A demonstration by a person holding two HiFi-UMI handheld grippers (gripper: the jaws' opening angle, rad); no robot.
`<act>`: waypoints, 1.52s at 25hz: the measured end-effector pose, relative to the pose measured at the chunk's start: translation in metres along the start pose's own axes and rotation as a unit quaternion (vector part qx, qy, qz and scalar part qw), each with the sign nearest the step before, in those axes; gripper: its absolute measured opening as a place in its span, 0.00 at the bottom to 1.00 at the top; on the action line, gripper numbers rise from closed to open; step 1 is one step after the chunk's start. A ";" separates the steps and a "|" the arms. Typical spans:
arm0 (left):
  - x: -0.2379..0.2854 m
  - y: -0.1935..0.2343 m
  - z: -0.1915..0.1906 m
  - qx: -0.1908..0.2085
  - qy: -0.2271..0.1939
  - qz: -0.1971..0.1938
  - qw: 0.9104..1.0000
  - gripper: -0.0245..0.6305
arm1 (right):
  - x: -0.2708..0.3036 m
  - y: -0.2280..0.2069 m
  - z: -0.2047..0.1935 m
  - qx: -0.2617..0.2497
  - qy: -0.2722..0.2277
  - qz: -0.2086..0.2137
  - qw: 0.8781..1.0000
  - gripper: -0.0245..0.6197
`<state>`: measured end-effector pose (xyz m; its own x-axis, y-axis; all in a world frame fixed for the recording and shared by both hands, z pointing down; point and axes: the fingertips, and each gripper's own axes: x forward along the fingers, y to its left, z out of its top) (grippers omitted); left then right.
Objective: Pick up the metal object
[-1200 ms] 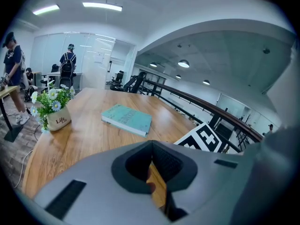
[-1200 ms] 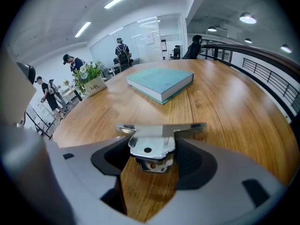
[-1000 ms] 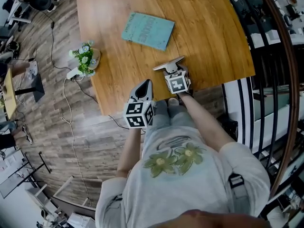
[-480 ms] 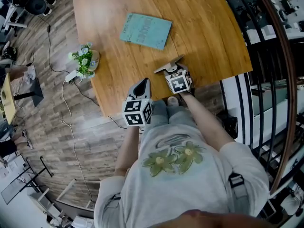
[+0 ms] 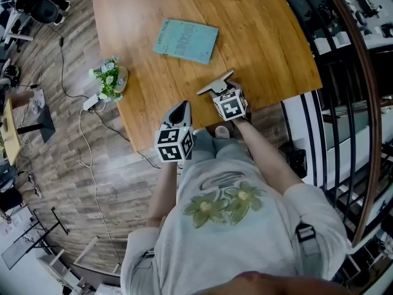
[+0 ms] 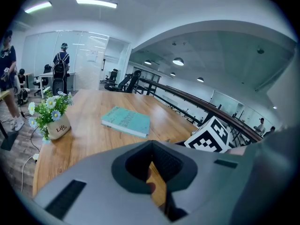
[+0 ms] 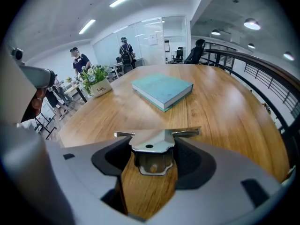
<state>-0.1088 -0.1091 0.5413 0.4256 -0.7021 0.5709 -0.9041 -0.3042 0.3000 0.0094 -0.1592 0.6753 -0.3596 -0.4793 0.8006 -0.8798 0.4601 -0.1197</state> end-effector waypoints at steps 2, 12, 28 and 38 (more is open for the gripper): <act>-0.002 -0.001 0.001 0.000 -0.003 -0.001 1.000 0.06 | -0.005 0.002 0.001 -0.004 -0.004 0.002 1.000 0.48; -0.008 0.000 0.003 0.000 -0.016 0.002 1.000 0.06 | -0.028 0.003 0.011 -0.015 -0.015 0.007 1.000 0.48; -0.017 0.005 0.017 -0.001 -0.032 0.007 0.999 0.06 | -0.073 0.015 0.043 -0.017 -0.054 0.029 0.998 0.48; -0.016 0.007 0.028 -0.002 -0.042 0.009 0.999 0.06 | -0.105 0.017 0.068 -0.024 -0.098 0.033 0.994 0.48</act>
<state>-0.1234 -0.1175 0.5130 0.4046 -0.7590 0.5102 -0.9114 -0.2891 0.2927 0.0108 -0.1523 0.5494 -0.4744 -0.5808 0.6615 -0.8376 0.5291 -0.1361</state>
